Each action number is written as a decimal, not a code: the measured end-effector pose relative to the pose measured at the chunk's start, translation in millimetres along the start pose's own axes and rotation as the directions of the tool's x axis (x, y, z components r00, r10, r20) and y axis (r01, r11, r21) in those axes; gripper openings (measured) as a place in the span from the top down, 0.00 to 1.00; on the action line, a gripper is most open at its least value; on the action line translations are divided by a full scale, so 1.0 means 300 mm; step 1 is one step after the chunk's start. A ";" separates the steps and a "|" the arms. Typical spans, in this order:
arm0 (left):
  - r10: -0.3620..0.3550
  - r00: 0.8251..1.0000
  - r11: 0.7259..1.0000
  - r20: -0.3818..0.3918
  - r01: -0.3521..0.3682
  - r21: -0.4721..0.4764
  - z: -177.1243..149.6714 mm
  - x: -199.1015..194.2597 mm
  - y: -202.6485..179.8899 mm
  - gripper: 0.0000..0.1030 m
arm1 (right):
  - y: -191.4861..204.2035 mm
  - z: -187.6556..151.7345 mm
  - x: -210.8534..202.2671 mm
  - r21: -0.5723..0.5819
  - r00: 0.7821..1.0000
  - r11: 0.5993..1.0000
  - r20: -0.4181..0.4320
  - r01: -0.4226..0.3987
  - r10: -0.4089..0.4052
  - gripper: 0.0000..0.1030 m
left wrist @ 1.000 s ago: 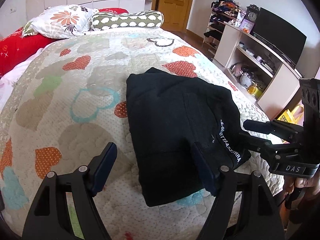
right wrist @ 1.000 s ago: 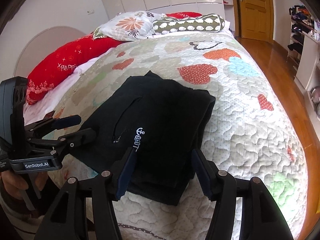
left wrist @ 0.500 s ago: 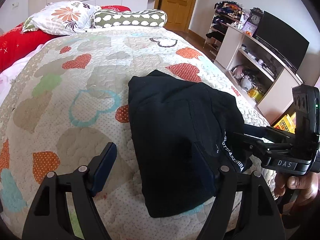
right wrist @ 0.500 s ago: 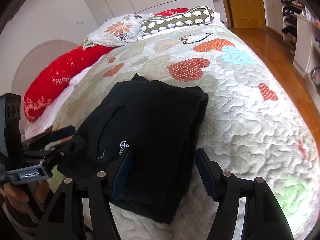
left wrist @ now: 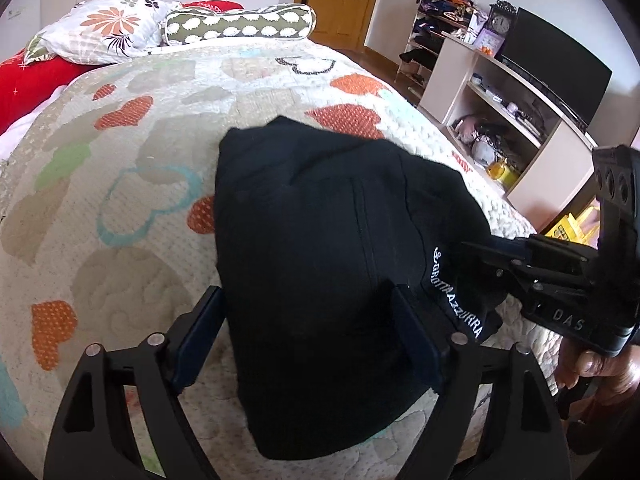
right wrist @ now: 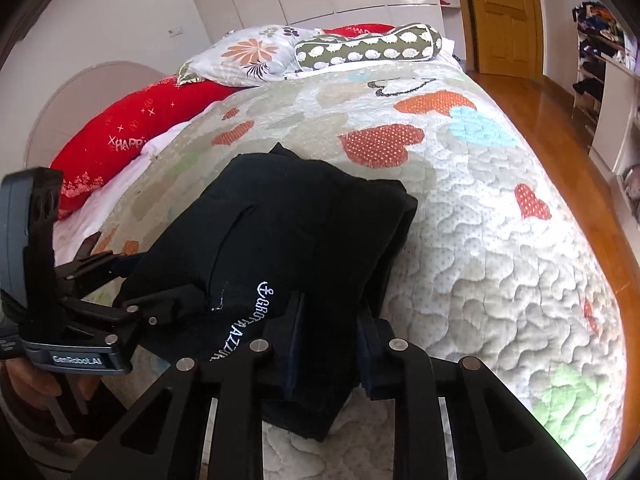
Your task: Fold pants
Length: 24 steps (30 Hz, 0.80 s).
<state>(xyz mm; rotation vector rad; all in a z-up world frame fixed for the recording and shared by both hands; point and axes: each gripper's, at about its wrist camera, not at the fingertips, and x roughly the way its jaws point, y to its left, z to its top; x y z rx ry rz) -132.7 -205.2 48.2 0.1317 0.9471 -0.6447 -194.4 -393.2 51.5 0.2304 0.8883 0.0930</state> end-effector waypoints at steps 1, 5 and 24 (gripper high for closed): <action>-0.004 1.000 1.000 0.000 0.004 -0.002 -0.001 -0.001 0.001 0.18 | -0.004 0.001 -0.007 0.004 1.000 1.000 -0.004 0.004 -0.004 0.77; -0.016 1.000 1.000 0.001 0.016 -0.019 0.019 -0.021 0.014 0.18 | -0.027 0.035 -0.046 0.048 0.999 0.999 0.033 0.012 -0.013 0.74; 0.047 0.999 0.997 -0.012 -0.048 -0.054 0.176 0.107 0.065 0.17 | -0.066 0.117 0.091 0.035 0.994 0.994 0.017 0.107 -0.108 0.80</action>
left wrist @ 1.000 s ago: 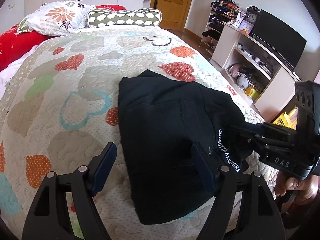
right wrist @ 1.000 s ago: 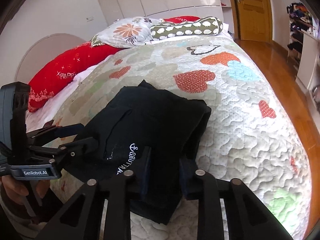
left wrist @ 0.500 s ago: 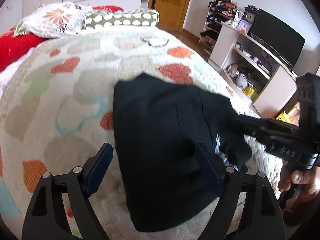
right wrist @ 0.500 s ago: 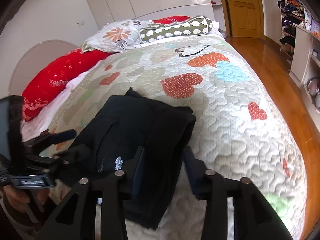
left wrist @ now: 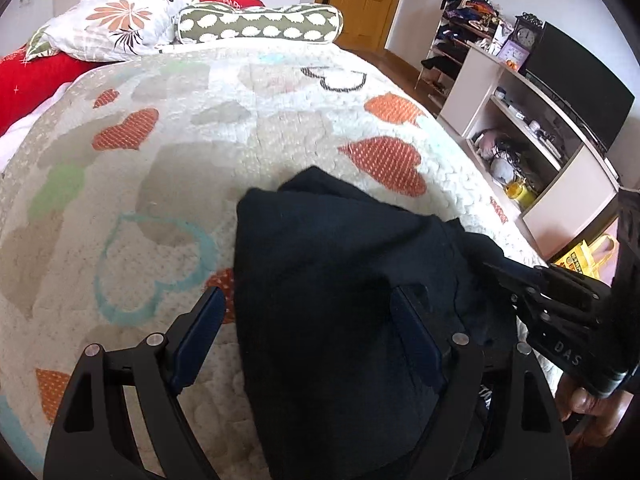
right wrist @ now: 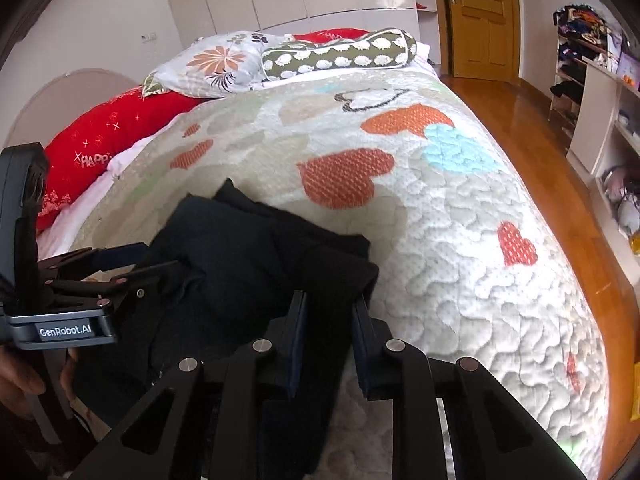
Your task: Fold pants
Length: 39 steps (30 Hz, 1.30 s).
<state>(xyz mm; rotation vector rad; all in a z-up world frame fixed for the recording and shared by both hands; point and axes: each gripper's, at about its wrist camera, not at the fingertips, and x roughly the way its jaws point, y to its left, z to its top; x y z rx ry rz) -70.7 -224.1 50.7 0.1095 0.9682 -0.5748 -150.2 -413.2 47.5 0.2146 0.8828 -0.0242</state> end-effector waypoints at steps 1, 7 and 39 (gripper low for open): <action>0.007 1.000 1.000 -0.001 -0.007 0.007 -0.005 0.003 -0.007 0.17 | -0.013 -0.005 0.003 0.019 1.000 1.000 0.000 -0.009 0.009 0.80; 0.004 1.000 1.000 -0.003 -0.004 -0.001 -0.014 -0.019 -0.002 0.18 | -0.016 -0.012 -0.058 0.048 1.000 0.999 0.023 -0.020 0.019 0.76; 0.000 1.000 0.999 0.016 0.000 0.035 -0.207 -0.089 -0.052 0.11 | 0.052 -0.187 -0.101 -0.029 0.998 0.999 -0.043 -0.041 0.040 0.41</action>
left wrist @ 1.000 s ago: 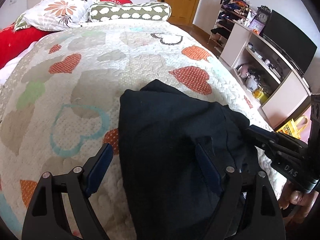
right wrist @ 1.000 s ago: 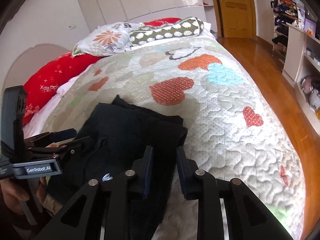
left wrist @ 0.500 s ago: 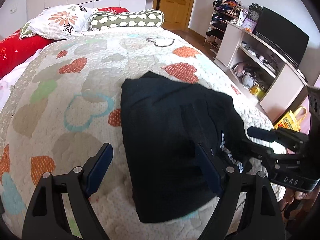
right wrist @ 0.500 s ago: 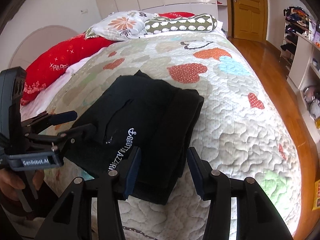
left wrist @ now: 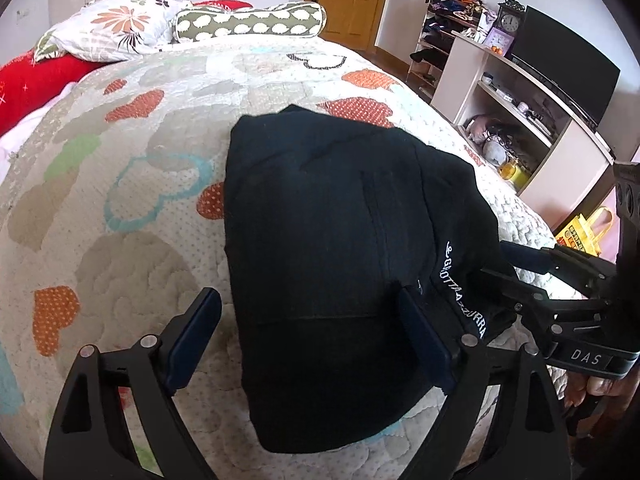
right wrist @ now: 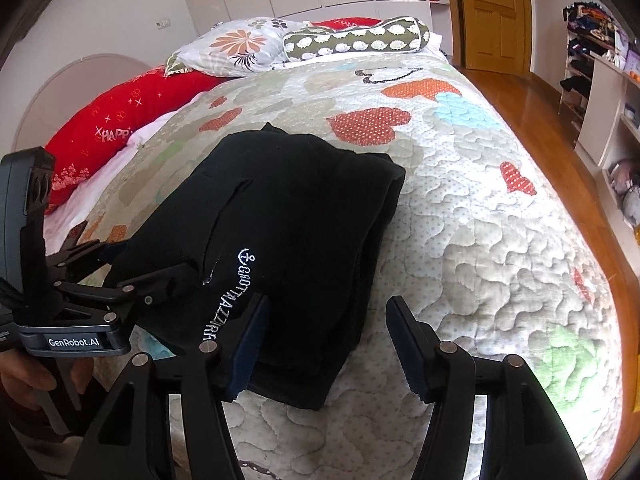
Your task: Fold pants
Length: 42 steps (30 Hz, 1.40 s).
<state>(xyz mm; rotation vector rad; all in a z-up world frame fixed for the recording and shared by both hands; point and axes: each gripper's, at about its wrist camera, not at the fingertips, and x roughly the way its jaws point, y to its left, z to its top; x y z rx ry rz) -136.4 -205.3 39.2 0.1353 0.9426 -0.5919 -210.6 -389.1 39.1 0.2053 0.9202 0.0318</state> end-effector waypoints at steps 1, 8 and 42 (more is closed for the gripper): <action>-0.003 1.000 1.000 -0.001 0.003 -0.004 0.000 0.000 0.002 0.11 | -0.005 0.003 -0.002 0.007 1.000 1.000 0.000 -0.009 0.009 0.40; -0.019 1.000 1.000 -0.002 0.019 -0.003 0.015 -0.035 0.010 0.12 | -0.061 0.032 -0.025 0.099 0.995 0.990 0.021 -0.103 0.101 0.36; -0.230 0.969 0.968 -0.090 0.219 -0.120 0.127 0.108 0.130 0.00 | -0.122 0.074 0.116 0.130 0.944 0.936 0.104 -0.326 0.314 0.15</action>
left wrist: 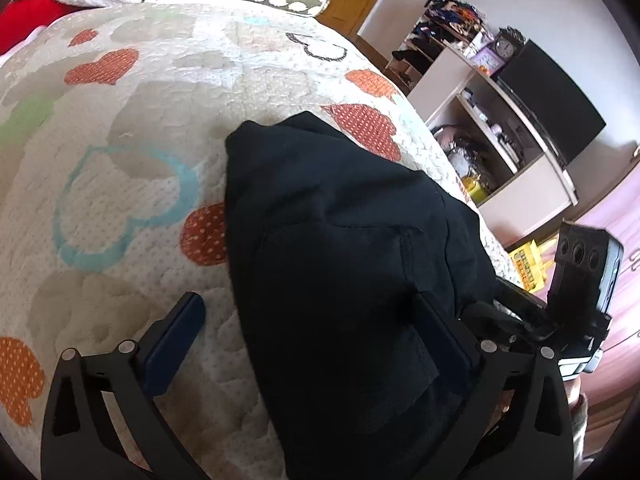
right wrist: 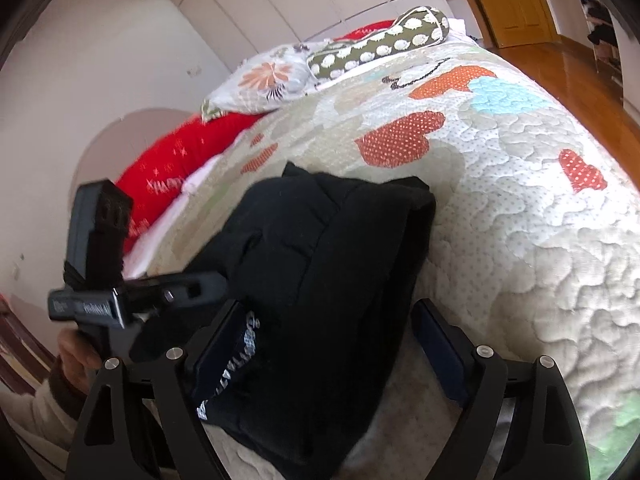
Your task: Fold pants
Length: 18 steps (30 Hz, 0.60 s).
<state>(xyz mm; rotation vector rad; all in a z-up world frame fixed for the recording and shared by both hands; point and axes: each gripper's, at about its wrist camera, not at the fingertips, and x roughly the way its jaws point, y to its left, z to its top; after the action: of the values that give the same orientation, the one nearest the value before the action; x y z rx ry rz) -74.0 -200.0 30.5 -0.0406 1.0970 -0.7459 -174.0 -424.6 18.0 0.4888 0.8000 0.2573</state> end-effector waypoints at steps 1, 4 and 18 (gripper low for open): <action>0.003 1.000 1.000 -0.004 -0.003 0.008 0.002 0.005 -0.005 0.00 | 0.004 0.000 0.005 0.000 1.000 1.000 0.012 -0.022 0.022 0.18; 0.004 1.000 1.000 -0.010 -0.004 0.024 0.006 0.010 -0.015 0.00 | 0.024 0.003 0.021 -0.020 1.000 1.000 0.006 -0.018 0.019 0.32; 0.032 0.995 0.993 0.095 -0.042 0.109 0.021 -0.121 -0.067 0.64 | 0.174 0.116 -0.038 -0.069 0.991 0.991 0.061 -0.116 0.120 0.68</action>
<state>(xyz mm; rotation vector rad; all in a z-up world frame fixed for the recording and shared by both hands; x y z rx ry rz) -88.3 -196.7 69.9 0.0391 0.9638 -0.7635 -157.9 -395.5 72.5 0.4811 0.6982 0.3741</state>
